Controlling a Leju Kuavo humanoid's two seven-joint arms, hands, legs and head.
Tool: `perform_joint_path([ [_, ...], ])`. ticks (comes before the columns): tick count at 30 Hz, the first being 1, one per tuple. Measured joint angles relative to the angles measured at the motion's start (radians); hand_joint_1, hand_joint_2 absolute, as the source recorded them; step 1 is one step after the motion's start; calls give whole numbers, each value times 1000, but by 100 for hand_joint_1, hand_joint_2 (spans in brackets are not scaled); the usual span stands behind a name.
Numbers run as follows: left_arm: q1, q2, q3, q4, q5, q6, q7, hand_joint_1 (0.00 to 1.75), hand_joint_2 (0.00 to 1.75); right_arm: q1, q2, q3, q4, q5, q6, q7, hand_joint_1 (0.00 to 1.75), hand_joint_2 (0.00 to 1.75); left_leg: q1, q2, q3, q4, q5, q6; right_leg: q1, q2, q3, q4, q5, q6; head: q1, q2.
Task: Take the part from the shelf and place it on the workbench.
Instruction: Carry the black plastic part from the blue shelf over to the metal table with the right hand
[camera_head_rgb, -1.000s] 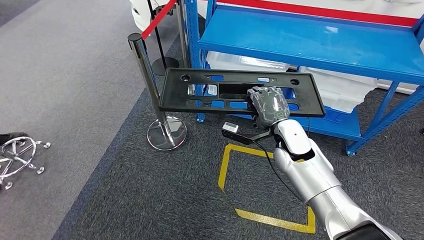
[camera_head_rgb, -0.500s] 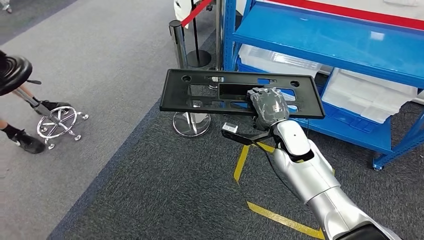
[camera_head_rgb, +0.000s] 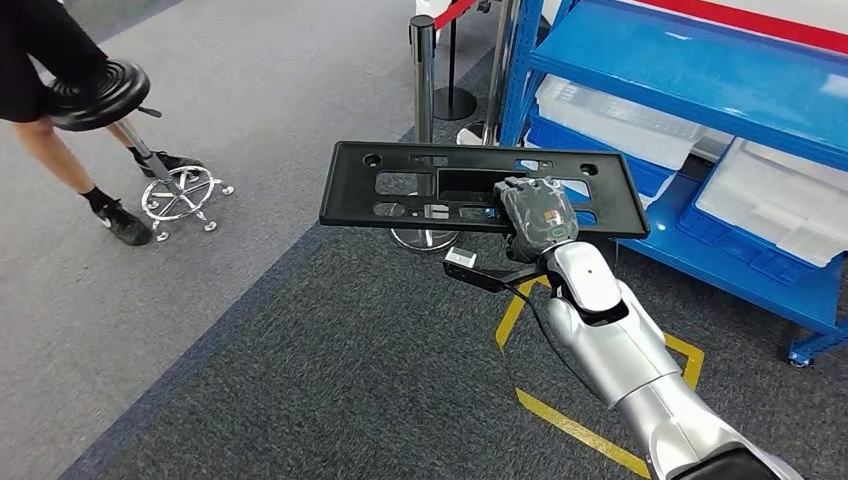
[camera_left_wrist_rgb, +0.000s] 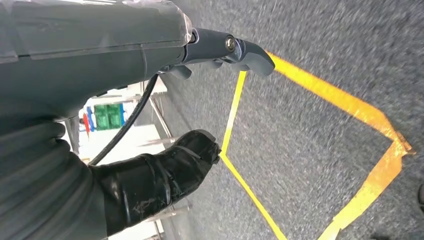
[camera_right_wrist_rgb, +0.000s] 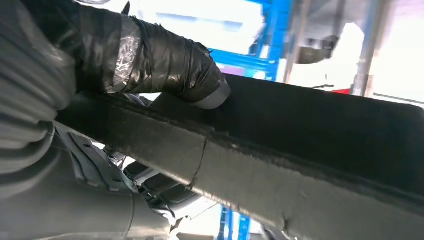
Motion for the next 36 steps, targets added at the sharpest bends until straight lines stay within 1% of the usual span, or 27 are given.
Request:
perform_joint_path([
  [2,4,0,0,0,-1,0,0,0,175,1,1,0,1,0,0,0,175,175,1,-18,-12,-3,20,-12,2,-18,-13,0,12,-18,0,0],
  [3,5,0,0,0,-1,0,0,0,175,0,3,0,1,0,0,0,175,175,1,-10,-20,1,11,-16,2,-29,-22,0,22,-29,-1,0],
  [4,6,0,0,0,-1,0,0,0,175,-2,5,0,1,0,0,0,175,175,1,6,-30,21,-16,-19,1,-43,-33,-3,33,-40,-2,0],
  [6,5,-2,0,0,-2,-1,0,0,175,-3,7,0,1,1,1,0,175,175,-1,52,-56,120,-120,-23,6,-66,-59,-6,58,-53,-5,0],
  [7,5,-2,0,0,-2,-1,0,0,175,-4,6,0,1,1,1,1,175,175,-1,65,-66,188,-166,-24,10,-79,-75,-6,70,-55,-5,0],
  [8,4,-2,0,0,-2,-1,0,0,175,-4,6,0,1,1,1,1,175,175,-1,71,-71,250,-190,-24,15,-93,-91,-5,81,-57,-5,0],
  [9,3,-3,0,0,-2,-2,0,0,175,-3,6,0,2,1,1,1,175,175,-2,73,-66,290,-185,-22,19,-106,-107,-5,93,-59,-6,0],
  [10,3,-4,0,0,-3,-2,0,0,175,-3,6,0,2,1,2,1,175,175,-3,75,-46,302,-162,-18,24,-119,-122,-5,104,-60,-5,0],
  [12,0,-3,0,0,-4,-3,0,0,175,-4,7,0,1,2,2,0,175,175,-13,93,48,223,-123,2,33,-143,-146,-5,124,-62,-6,0],
  [14,-2,0,1,0,-5,-3,0,0,175,-6,6,0,0,2,2,1,175,175,-29,130,168,66,-156,24,36,-165,-154,-8,142,-58,-6,0],
  [15,-3,2,1,-1,-5,-3,0,0,175,-8,6,0,-1,2,2,1,175,175,-36,143,203,9,-176,32,34,-177,-154,-12,151,-55,-6,0],
  [16,-3,2,1,-1,-6,-3,0,0,175,-10,6,0,-1,2,2,1,175,175,-41,142,217,-27,-182,37,31,-190,-152,-19,162,-49,-6,0],
  [17,-2,3,1,-1,-7,-3,-1,0,175,-11,6,0,-1,2,2,1,175,175,-44,134,215,-43,-168,42,30,-200,-152,-27,174,-44,-6,0],
  [18,-2,3,1,-1,-8,-4,-1,0,175,-11,7,0,-1,2,3,1,175,175,-43,125,210,-56,-148,47,27,-193,-153,-32,173,-38,-6,0],
  [19,-2,3,1,-1,-9,-4,0,0,175,-11,8,0,0,2,4,0,175,175,-41,116,203,-67,-127,52,26,-170,-157,-25,153,-33,-7,0],
  [21,-2,1,1,-1,-11,-5,0,0,175,-11,6,1,1,2,5,0,175,175,-34,100,176,-76,-91,56,23,-104,-176,47,61,-25,-6,0],
  [22,-3,1,1,-1,-12,-6,-1,0,175,-11,4,1,1,2,5,0,175,175,-33,90,156,-74,-77,57,23,-84,-188,107,12,-23,-6,0],
  [23,-2,0,1,-1,-13,-7,-1,0,175,-10,2,1,2,2,5,1,175,175,-32,80,135,-69,-64,56,23,-75,-196,167,-16,-21,-6,0],
  [24,-2,-1,2,-1,-14,-7,-2,0,175,-9,0,1,2,2,5,1,175,175,-32,67,112,-61,-52,55,24,-72,-195,210,-19,-20,-6,0],
  [26,-1,-3,2,-1,-14,-9,-3,0,175,-9,-1,1,2,2,5,1,175,175,-31,44,66,-42,-31,50,24,-68,-152,206,28,-21,-6,0],
  [27,-1,-4,2,-1,-14,-9,-3,0,175,-9,-1,1,2,2,4,1,175,175,-30,33,45,-30,-23,47,23,-59,-110,160,46,-22,-6,0],
  [29,-1,-5,2,-1,-14,-9,-6,0,175,-9,-1,1,1,2,4,1,175,175,-29,12,12,-10,-8,37,20,-23,-27,44,27,-27,-6,0],
  [30,-1,-6,2,-1,-13,-9,-10,0,175,-9,-2,1,1,2,4,1,175,175,-29,2,2,-4,1,32,20,-11,-6,6,10,-30,-6,0],
  [31,0,-6,3,-1,-11,-9,-14,0,175,-9,-3,1,0,2,4,1,175,175,-29,-8,-4,-4,11,26,22,-8,2,-13,2,-33,-6,0],
  [33,5,-5,5,0,-6,-10,-20,0,175,-10,-4,1,-1,2,4,1,175,175,-27,-19,-13,-5,23,14,20,-32,-8,-18,19,-43,-6,0],
  [34,6,-5,5,0,-4,-11,-21,0,175,-11,-4,2,-1,2,4,1,175,175,-26,-6,-21,6,7,8,19,-44,-15,-21,30,-52,-6,0],
  [36,5,-6,5,0,-2,-11,-22,0,175,-13,-4,2,-1,3,5,1,175,175,-20,40,-47,83,-79,-6,17,-69,-35,-25,52,-62,-8,0],
])
